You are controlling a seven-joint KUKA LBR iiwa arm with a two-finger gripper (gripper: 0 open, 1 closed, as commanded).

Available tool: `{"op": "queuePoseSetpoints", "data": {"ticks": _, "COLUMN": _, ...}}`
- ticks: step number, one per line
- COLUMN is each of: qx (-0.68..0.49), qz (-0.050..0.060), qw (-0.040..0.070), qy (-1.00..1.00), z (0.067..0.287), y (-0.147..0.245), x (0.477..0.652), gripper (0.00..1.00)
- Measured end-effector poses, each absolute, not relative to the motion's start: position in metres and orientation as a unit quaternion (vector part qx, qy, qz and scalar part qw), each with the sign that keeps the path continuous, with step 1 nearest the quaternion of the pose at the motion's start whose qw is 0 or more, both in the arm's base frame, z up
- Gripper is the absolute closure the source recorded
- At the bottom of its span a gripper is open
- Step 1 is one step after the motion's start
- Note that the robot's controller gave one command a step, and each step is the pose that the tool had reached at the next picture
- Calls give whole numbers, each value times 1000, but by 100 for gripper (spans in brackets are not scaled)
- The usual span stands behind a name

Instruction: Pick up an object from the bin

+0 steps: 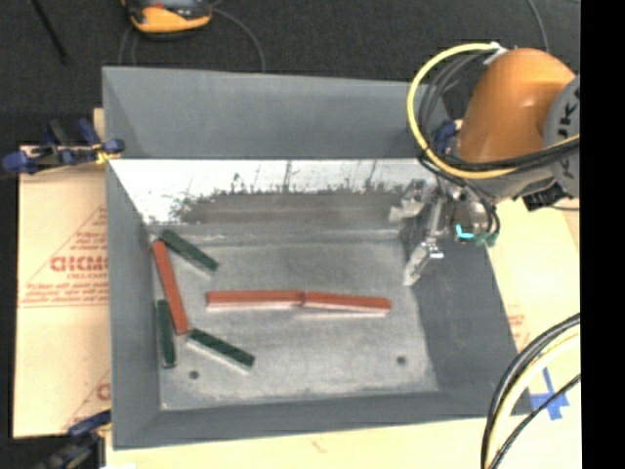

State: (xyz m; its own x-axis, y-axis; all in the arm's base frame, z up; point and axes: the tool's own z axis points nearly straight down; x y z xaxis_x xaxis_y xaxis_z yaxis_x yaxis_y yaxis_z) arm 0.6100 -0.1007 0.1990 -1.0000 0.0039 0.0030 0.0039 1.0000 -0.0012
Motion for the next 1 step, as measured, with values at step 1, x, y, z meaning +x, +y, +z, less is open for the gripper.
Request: {"op": "queuePoseSetpoints", "data": {"ticks": 1, "qx": -1, "qz": 1, "qw": -2, "qy": -1000, "z": 204, "y": -101, "x": 611, "gripper": 0}}
